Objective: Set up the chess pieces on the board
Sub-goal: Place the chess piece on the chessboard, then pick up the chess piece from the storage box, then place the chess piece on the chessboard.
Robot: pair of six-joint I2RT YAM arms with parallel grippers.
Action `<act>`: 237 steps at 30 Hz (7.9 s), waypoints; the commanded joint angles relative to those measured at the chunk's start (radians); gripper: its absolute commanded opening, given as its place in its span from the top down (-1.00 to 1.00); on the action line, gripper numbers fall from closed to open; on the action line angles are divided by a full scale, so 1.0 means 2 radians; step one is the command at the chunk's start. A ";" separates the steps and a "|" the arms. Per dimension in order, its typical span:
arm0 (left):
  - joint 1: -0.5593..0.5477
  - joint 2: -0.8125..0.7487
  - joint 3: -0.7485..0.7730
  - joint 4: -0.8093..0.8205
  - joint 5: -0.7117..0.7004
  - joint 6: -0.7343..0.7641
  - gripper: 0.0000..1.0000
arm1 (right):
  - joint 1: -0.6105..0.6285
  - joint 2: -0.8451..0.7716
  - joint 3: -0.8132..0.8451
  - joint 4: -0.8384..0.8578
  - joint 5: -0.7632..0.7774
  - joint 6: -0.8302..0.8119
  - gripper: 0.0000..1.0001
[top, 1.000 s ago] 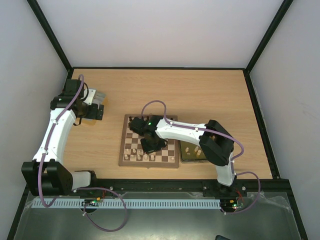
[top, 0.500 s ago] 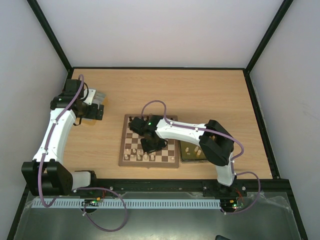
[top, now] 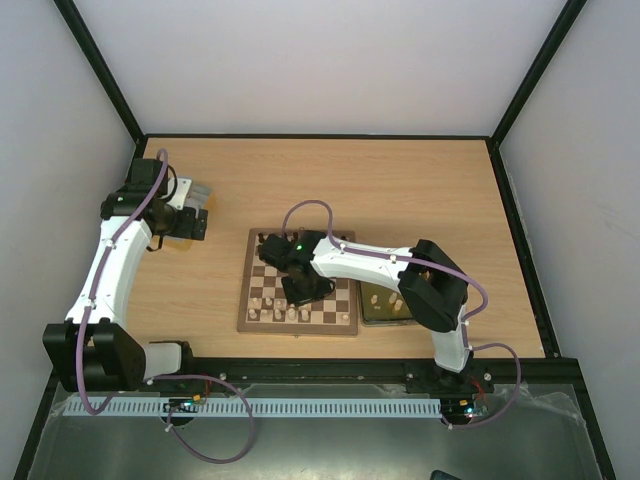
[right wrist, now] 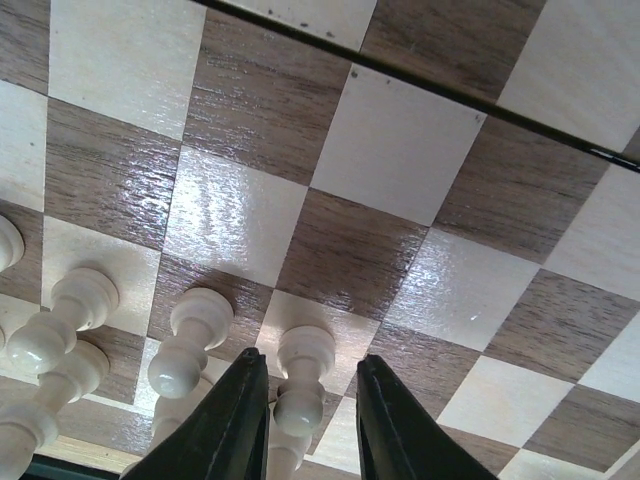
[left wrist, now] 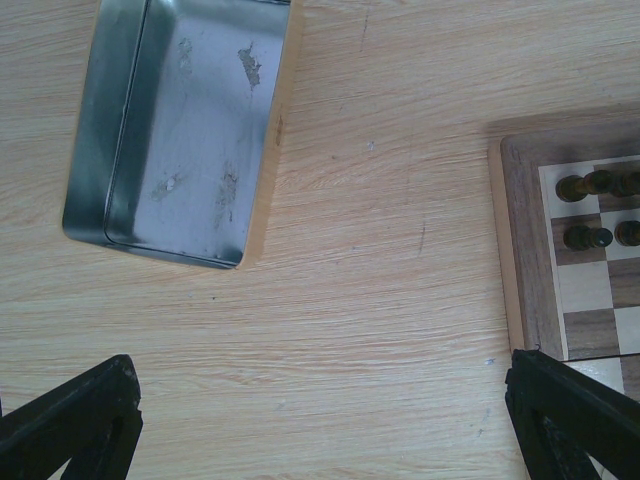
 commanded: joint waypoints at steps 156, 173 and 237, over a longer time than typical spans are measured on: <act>0.000 0.027 0.018 -0.002 -0.009 -0.007 -0.98 | -0.017 -0.026 -0.035 -0.010 0.004 -0.034 0.95; 0.000 0.028 0.018 -0.002 -0.010 -0.008 -0.98 | -0.015 -0.034 -0.046 -0.012 -0.001 -0.035 0.95; 0.000 0.014 0.007 0.001 -0.010 -0.008 -0.98 | -0.008 -0.047 -0.064 -0.018 0.017 -0.020 0.95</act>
